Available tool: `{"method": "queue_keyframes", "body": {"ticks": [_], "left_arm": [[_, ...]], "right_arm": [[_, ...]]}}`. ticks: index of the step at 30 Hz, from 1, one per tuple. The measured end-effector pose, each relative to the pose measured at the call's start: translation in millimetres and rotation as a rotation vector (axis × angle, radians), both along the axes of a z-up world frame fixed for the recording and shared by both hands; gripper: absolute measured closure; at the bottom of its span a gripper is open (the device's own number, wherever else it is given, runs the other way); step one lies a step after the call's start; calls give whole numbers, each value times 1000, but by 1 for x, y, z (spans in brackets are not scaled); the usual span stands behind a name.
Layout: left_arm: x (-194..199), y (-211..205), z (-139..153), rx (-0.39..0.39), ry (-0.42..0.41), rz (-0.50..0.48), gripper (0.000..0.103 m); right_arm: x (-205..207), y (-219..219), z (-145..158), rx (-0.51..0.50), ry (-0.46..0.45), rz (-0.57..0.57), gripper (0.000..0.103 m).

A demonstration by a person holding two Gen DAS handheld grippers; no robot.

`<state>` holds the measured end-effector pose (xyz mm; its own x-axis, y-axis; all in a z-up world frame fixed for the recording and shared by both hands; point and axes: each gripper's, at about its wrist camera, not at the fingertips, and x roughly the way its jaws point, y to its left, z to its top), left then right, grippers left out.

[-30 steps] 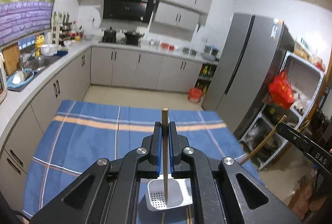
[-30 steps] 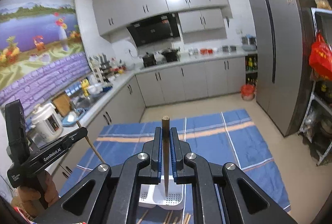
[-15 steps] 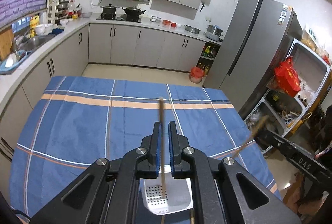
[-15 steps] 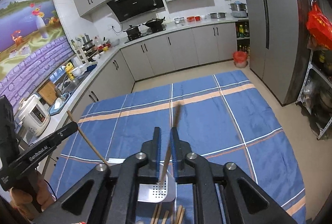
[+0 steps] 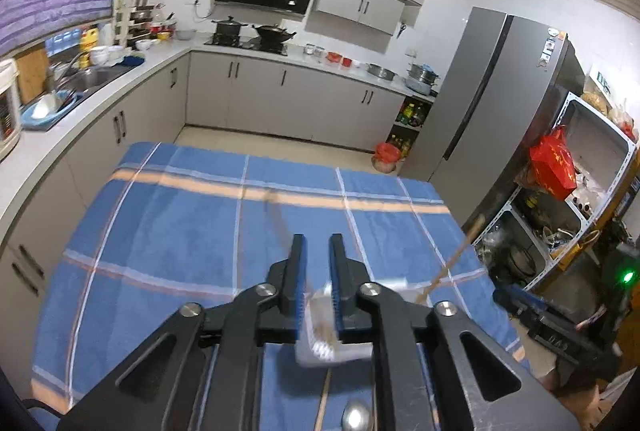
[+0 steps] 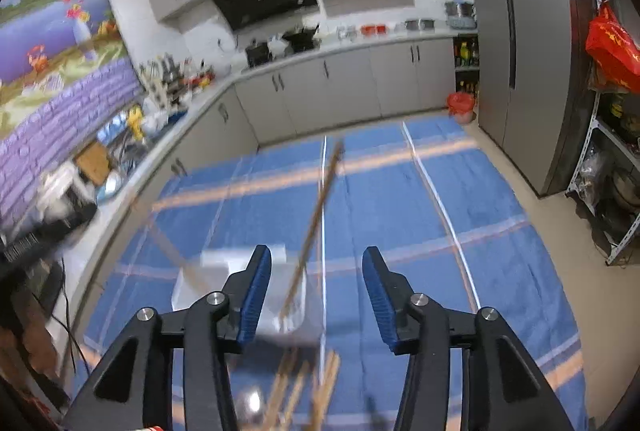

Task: Organize utensils
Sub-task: 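Open both grippers to drop the chopsticks into the holder compartments, then grasp the metal spoon with the left gripper while the right grasps the cream plastic spoon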

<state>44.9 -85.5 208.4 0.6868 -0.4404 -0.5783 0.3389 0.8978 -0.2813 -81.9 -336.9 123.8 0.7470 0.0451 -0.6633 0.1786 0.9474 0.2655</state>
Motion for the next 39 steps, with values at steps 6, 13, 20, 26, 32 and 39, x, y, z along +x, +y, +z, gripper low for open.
{"method": "queue_keyframes", "body": {"ticks": [6, 13, 20, 26, 32, 39], "left_arm": [[-45, 17, -73, 52, 220, 7, 72], [-76, 8, -137, 80, 352, -24, 72], [-79, -13, -161, 199, 353, -90, 72], [-83, -25, -177, 253, 355, -118, 72], [-78, -35, -182, 274, 352, -126, 72], [-78, -37, -177, 295, 344, -97, 73]], "right_arm": [[-45, 19, -75, 81, 175, 140, 52], [-68, 36, -110, 140, 235, 211, 56], [-78, 47, -123, 109, 282, 230, 56], [-78, 49, -121, 87, 281, 224, 56], [-68, 42, -119, 92, 277, 195, 56], [-59, 60, -117, 68, 250, 267, 56]]}}
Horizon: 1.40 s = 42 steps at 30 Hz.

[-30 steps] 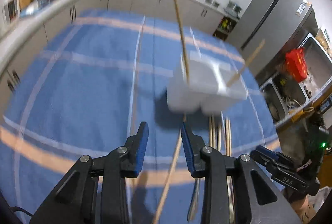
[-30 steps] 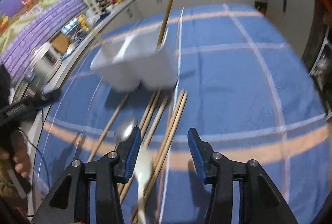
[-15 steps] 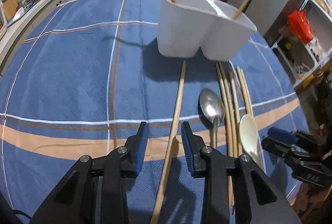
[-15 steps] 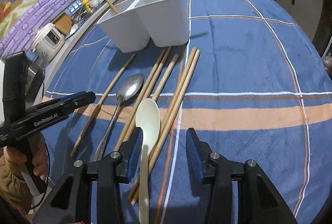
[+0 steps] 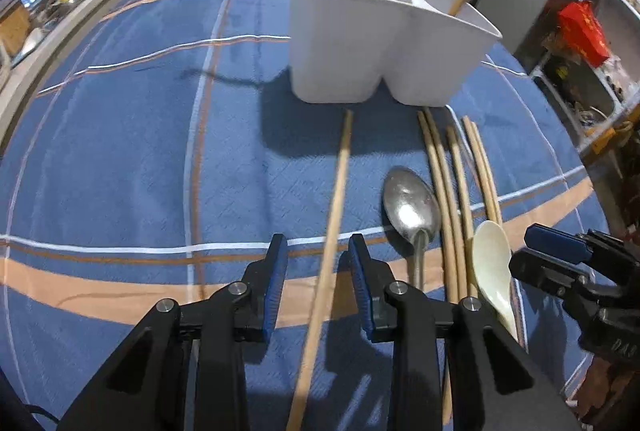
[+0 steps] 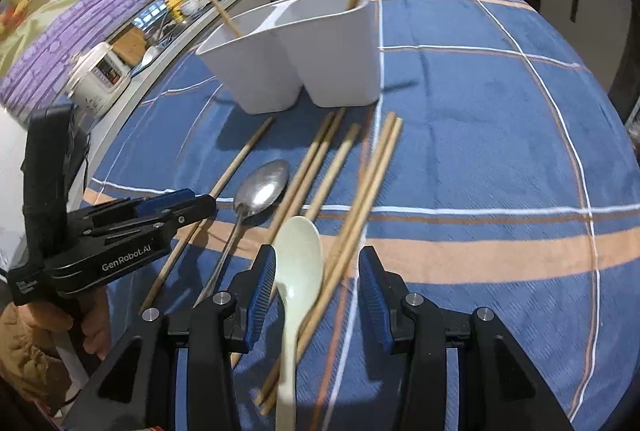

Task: Organize utensils
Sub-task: 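Grasp the metal spoon with the left gripper while the right grasps the cream plastic spoon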

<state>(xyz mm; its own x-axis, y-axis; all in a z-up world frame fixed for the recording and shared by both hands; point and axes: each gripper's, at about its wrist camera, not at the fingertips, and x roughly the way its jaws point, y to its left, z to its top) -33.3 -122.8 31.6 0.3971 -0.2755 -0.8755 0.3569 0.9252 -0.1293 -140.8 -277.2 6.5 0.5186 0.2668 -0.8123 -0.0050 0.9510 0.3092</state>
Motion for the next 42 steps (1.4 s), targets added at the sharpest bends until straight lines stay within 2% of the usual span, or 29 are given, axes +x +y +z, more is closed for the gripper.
{"method": "queue_keyframes", "body": {"ticks": [5, 9, 11, 16, 21, 27, 28, 31, 35, 37, 42], "left_arm": [[0, 3, 23, -116, -10, 0, 73], [12, -5, 19, -213, 83, -23, 73], [14, -11, 17, -232, 102, -29, 73], [16, -29, 8, -205, 123, -72, 73], [20, -43, -6, -165, 165, -87, 73], [14, -59, -4, -115, 109, -124, 75], [13, -58, -2, -122, 100, -124, 82], [13, -58, 6, -170, 98, -119, 94], [12, -56, 9, -195, 96, -119, 97], [11, -53, 11, -206, 93, -119, 102], [4, -42, 19, -230, 84, -103, 102]], "right_arm": [[9, 2, 1, -2, -31, 29, 56], [18, 6, -3, -5, -32, 60, 60], [21, 10, -8, -13, -19, 75, 61], [19, 13, -14, -29, -4, 81, 68], [17, 12, -16, -41, 17, 79, 92], [12, 13, -17, -32, 22, 77, 95], [10, 12, -16, -25, 22, 74, 95], [7, 9, -14, 2, 20, 66, 98], [3, 10, -10, 12, 13, 71, 100], [1, 10, -7, 18, 9, 71, 101], [-8, 6, 1, 47, -5, 61, 101]]}}
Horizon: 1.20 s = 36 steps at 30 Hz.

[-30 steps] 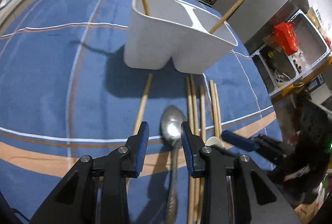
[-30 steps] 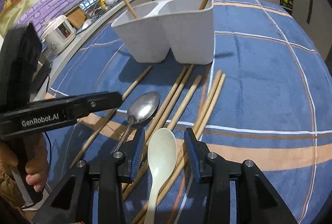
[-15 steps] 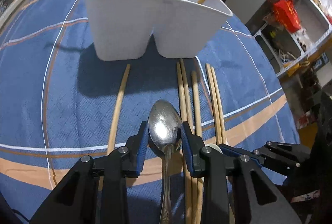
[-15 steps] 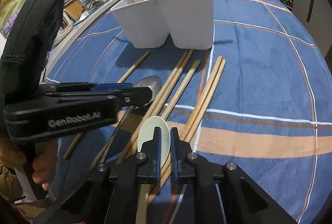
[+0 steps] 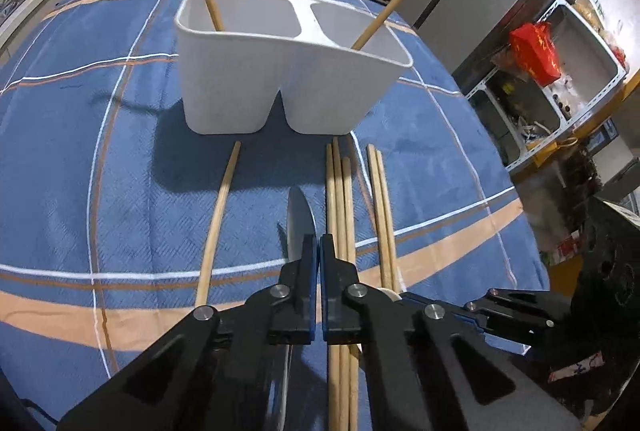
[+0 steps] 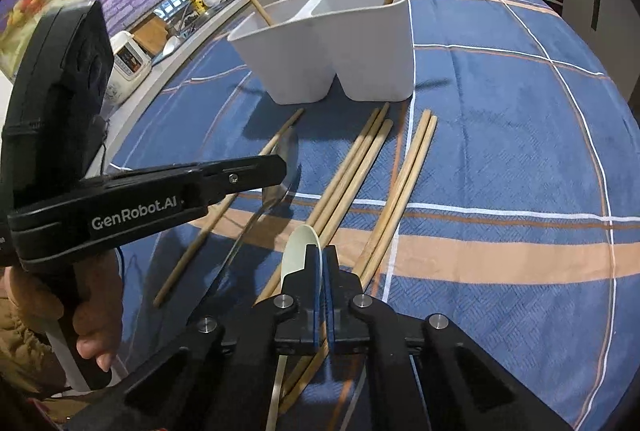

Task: Organize utensils
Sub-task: 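Grasp the metal spoon with the left gripper while the right grasps the cream plastic spoon, then lift both spoons and carry them above the white holder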

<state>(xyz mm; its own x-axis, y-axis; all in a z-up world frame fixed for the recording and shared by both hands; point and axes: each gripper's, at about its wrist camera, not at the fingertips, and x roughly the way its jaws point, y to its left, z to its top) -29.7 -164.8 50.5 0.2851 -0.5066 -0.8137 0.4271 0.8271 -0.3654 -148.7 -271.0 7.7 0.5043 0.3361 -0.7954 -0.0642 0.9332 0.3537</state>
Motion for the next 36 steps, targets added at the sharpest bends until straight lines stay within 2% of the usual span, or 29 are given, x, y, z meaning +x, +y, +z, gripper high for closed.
{"method": "queue_keyframes", "body": {"ticks": [9, 22, 29, 36], "left_arm": [[-14, 36, 31, -77, -29, 62, 102], [-25, 70, 130, -206, -261, 166, 102], [10, 58, 180, -238, -411, 181, 102], [70, 32, 204, -255, -530, 232, 102]], "right_arm": [[-18, -11, 23, 22, -54, -35, 101], [-26, -24, 95, 18, -239, -102, 101], [16, -42, 148, -39, -375, -188, 101], [78, -56, 193, -110, -522, -324, 101]]}}
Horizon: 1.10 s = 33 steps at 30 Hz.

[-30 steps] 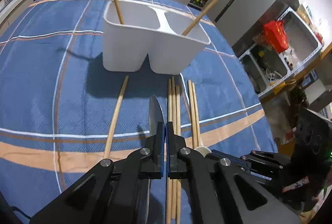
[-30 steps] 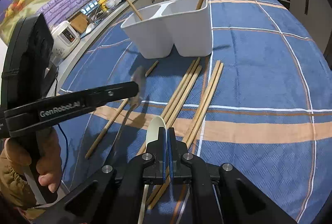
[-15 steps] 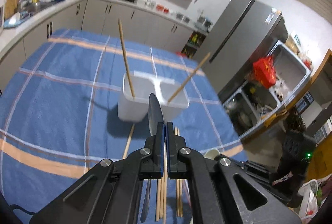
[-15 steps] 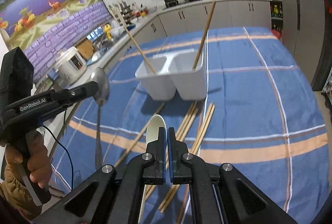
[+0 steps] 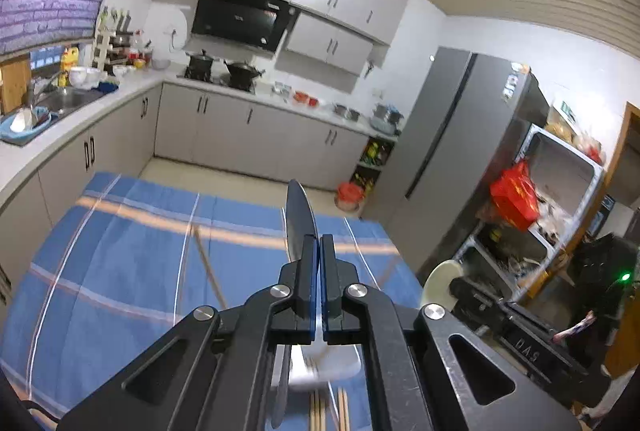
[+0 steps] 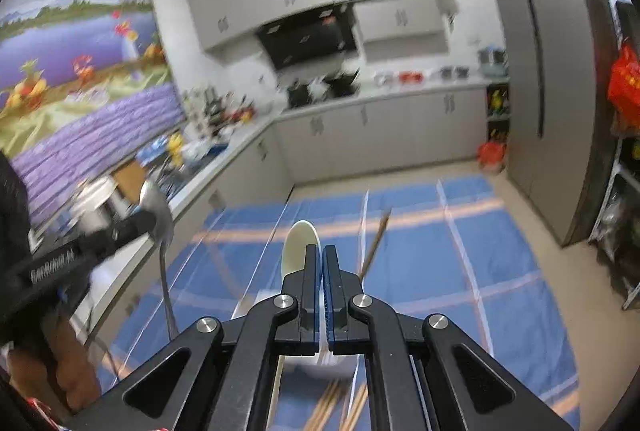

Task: Organize utensils
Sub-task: 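Lift both spoons and carry them above the white holder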

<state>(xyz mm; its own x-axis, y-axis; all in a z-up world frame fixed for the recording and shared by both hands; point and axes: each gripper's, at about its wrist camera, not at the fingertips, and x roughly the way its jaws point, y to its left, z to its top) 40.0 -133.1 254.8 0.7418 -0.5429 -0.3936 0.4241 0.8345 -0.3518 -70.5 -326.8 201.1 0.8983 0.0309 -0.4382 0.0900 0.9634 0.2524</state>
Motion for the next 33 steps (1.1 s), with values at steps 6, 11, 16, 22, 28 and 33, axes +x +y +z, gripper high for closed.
{"method": "queue_keyframes", "body": {"ticks": [6, 11, 16, 22, 28, 33], "left_arm": [[50, -30, -13, 26, -45, 26, 102], [71, -52, -47, 81, -26, 8, 102], [76, -59, -79, 112, 23, -11, 102], [69, -60, -95, 137, 37, -24, 102], [53, -53, -89, 124, 32, -8, 102], [39, -42, -76, 116, 19, 4, 99]], "right_arm": [[48, 11, -5, -133, -27, -92, 101], [70, 14, -35, -157, 24, -102, 101], [71, 12, -60, -146, 75, -87, 100], [61, 10, -79, -114, 119, -56, 100], [49, 9, -83, -68, 130, -21, 96], [32, 9, -75, -60, 111, -19, 79]]}}
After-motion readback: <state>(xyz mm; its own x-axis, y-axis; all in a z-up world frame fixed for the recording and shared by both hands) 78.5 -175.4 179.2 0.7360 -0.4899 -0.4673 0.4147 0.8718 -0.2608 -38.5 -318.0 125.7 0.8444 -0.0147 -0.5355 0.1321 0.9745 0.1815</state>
